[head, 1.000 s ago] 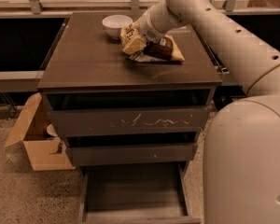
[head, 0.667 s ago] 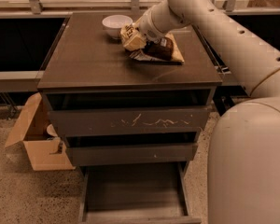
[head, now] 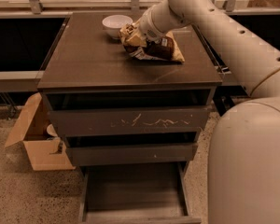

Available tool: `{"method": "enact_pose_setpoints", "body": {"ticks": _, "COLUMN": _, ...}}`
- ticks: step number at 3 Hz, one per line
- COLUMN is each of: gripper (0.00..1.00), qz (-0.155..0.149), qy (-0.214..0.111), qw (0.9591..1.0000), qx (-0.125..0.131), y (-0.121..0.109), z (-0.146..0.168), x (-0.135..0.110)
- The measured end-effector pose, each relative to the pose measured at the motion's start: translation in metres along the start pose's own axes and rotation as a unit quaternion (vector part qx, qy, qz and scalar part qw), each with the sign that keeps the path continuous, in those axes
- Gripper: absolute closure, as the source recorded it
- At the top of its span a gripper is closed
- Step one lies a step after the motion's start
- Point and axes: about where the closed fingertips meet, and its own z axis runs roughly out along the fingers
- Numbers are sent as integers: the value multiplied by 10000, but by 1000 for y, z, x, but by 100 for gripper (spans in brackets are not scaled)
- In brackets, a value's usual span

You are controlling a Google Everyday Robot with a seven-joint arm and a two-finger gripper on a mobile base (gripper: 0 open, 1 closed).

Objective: Place brown chip bag into bottom drawer

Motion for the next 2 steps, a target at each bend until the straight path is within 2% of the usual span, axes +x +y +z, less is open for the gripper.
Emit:
{"method": "enact_pose_setpoints", "body": {"ticks": 1, "gripper": 100, "qz": -68, "qy": -345, "qw": 9993, "qx": -112, "y": 15, "z": -6, "x": -20}}
{"method": "enact_pose_setpoints", "body": {"ticks": 2, "gripper": 100, "qz": -219, "qy": -1006, "qw": 9944, "qx": -221, "y": 48, "z": -33, "x": -63}}
